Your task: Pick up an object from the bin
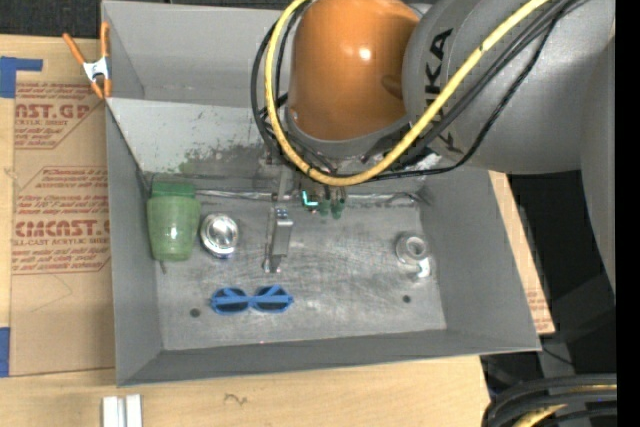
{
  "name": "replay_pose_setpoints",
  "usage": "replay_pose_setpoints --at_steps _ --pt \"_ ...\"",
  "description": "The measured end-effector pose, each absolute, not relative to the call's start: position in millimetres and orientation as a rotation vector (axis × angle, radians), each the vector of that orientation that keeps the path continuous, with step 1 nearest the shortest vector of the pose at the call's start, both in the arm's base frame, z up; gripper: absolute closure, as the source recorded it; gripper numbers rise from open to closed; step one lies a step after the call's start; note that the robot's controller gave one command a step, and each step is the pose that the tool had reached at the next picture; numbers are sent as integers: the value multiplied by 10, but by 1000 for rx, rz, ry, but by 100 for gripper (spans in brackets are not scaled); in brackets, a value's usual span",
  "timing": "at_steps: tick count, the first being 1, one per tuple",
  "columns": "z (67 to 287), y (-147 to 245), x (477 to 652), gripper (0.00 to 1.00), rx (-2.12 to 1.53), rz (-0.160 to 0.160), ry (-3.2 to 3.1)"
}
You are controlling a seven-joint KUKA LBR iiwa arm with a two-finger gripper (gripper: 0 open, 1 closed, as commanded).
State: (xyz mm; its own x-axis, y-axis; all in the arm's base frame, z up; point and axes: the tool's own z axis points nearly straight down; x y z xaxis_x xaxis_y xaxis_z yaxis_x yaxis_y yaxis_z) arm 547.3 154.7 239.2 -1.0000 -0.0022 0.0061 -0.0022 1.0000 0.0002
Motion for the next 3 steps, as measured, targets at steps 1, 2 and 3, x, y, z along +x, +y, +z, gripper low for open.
replay_pose_setpoints --at_steps 1,2,3 --pt "2117 1016 5565 0 476 1 -3105" --pt "1333 747 4790 0 629 -1 -3065" --pt "730 1229 4947 0 750 2 -3069"
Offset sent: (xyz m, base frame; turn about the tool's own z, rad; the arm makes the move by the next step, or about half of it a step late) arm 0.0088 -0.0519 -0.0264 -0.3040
